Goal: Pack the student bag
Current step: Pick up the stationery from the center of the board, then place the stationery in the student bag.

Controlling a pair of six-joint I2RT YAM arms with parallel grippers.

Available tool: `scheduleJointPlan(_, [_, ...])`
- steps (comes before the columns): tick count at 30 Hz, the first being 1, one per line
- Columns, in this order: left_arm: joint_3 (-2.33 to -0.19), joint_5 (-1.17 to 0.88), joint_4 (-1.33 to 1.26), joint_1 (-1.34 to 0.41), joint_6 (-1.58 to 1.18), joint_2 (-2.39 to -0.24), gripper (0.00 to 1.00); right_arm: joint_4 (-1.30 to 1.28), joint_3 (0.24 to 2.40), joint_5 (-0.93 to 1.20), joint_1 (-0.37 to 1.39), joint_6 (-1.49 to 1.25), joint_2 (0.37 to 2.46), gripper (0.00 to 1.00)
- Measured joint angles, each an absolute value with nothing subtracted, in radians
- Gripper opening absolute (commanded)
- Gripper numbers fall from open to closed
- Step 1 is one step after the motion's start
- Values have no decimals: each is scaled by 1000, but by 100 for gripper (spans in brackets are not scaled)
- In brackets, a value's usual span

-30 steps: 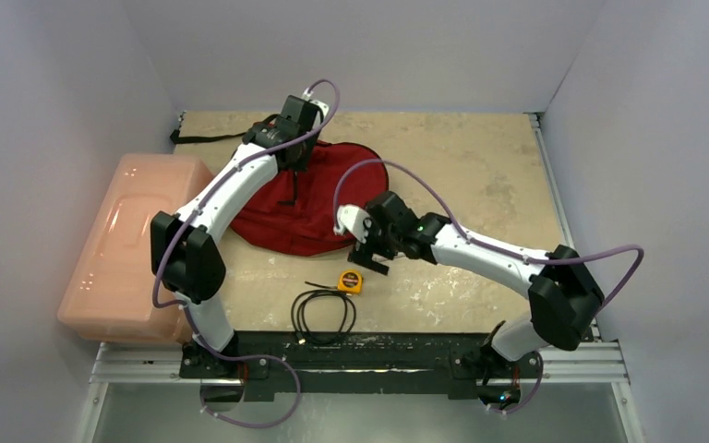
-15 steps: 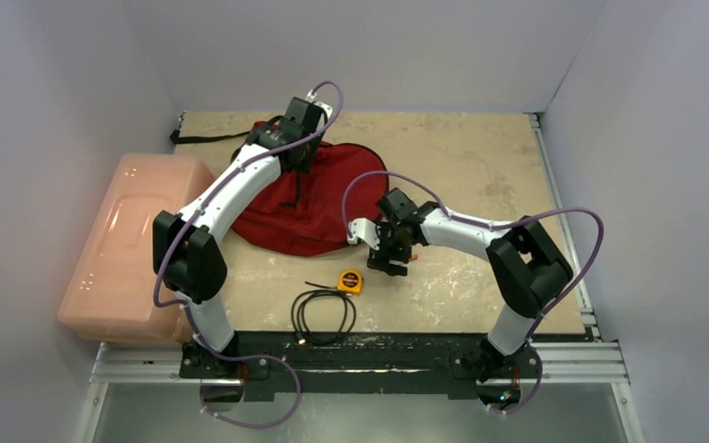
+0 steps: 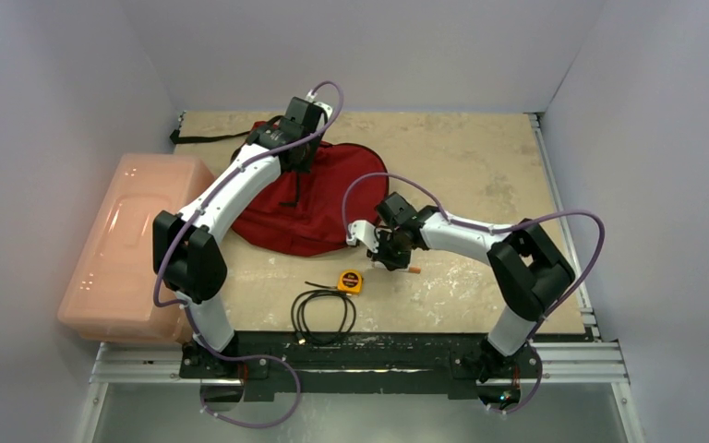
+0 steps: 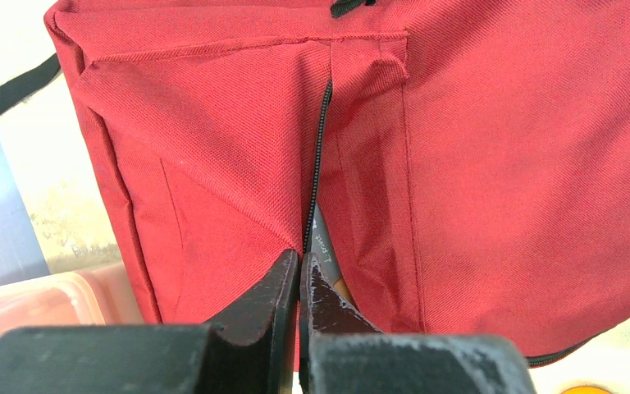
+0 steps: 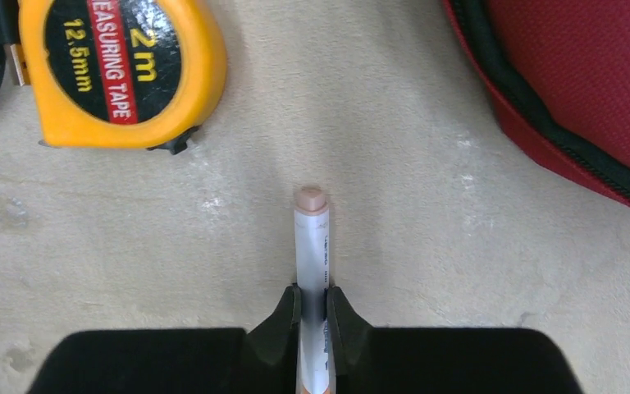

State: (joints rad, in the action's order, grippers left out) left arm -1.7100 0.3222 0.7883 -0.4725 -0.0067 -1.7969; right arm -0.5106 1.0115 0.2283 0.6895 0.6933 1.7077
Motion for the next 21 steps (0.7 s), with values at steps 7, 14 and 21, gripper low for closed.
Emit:
scheduleJointPlan(7, [-1710,323,789,-472,-7,-1797,0,-476,1001,228,689,562,1700,0])
scheduleJointPlan(14, [-1710,329,788,-473,-7,-1797,0,-405,951,289,688,375,1510,0])
scheduleJointPlan(21, [-1710,330,788,-473,-7,-1797,0,-161,1087,407,669,-76,1467,0])
